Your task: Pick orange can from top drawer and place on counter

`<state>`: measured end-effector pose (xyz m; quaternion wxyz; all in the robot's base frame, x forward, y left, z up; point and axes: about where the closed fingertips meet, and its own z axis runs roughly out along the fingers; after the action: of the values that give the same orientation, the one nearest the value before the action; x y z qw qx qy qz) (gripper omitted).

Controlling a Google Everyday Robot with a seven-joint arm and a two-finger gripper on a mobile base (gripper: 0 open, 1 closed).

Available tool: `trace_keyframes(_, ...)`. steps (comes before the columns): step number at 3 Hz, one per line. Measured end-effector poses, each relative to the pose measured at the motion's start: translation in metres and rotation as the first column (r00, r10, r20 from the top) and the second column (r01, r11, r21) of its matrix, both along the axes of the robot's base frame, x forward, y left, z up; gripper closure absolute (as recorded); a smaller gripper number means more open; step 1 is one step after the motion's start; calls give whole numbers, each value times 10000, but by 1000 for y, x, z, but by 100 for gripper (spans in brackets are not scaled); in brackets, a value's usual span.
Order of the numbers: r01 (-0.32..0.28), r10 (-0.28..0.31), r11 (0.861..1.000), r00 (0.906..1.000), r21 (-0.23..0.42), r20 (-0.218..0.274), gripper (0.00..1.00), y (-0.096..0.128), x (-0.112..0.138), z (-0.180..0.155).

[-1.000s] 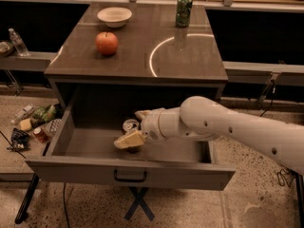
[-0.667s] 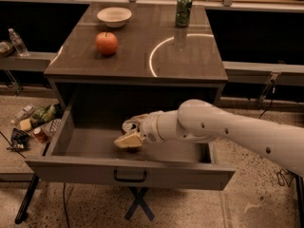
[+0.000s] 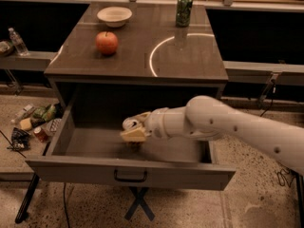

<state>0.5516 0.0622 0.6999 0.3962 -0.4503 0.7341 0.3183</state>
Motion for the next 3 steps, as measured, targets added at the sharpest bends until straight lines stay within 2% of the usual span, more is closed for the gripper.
trace_keyframes(1, 384, -383, 9990, 9992, 224, -64, 100, -45, 15, 80)
trace_keyframes(2, 515, -493, 9968, 9981, 610, -375, 100, -83, 35, 145)
trace_keyframes(3, 204, -157, 9973, 9976, 704, -667, 100, -104, 54, 186)
